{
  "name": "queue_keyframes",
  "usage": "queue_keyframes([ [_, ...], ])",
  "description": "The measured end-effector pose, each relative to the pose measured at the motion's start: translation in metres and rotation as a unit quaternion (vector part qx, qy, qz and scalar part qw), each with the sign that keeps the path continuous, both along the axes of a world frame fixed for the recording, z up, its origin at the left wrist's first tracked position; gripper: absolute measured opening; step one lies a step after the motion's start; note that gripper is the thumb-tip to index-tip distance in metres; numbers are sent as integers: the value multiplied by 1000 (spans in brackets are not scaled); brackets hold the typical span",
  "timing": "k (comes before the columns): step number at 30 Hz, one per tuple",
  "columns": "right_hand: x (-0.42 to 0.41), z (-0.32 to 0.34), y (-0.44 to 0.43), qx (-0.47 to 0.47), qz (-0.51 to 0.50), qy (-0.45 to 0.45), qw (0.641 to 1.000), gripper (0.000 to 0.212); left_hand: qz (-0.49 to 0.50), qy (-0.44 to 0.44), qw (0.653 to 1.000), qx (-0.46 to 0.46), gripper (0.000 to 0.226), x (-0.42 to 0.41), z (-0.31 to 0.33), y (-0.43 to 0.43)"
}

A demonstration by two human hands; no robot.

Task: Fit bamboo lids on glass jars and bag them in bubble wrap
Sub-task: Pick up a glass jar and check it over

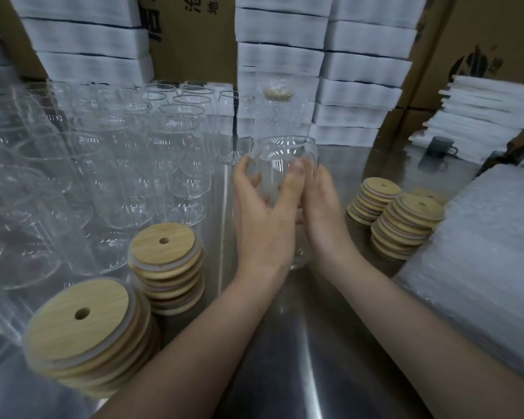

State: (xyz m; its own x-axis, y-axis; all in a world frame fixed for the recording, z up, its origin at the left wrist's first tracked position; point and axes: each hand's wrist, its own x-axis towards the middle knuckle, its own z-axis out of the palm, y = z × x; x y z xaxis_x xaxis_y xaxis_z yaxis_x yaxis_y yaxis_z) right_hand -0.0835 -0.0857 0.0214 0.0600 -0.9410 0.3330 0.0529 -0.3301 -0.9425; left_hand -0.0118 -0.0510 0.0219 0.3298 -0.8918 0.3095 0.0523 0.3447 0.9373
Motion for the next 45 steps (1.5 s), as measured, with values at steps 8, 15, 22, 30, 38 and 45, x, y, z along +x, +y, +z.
queue_keyframes([
  [8, -4, 3, 1, -11, -19, 21, 1000, 35, 62, -45, 997, -32, 71, 3, -5, -5],
  [15, -15, 10, -5, 49, -12, -46, 998, 31, -53, 145, 988, -22, 39, 6, 2, -3],
  [22, -17, 9, -7, 154, 114, -84, 978, 53, -93, 191, 977, 25, 43, 13, -1, -12],
  [30, -16, 9, -3, 238, 243, -146, 929, 75, 70, 93, 991, -66, 25, 15, 2, -7],
  [38, 5, 3, 10, 24, 5, -5, 1000, 52, 22, 20, 999, 23, 97, 4, 6, 2],
  [45, 1, 9, 9, 64, 2, -18, 998, 53, 52, 30, 998, -18, 82, 4, 2, 4],
])
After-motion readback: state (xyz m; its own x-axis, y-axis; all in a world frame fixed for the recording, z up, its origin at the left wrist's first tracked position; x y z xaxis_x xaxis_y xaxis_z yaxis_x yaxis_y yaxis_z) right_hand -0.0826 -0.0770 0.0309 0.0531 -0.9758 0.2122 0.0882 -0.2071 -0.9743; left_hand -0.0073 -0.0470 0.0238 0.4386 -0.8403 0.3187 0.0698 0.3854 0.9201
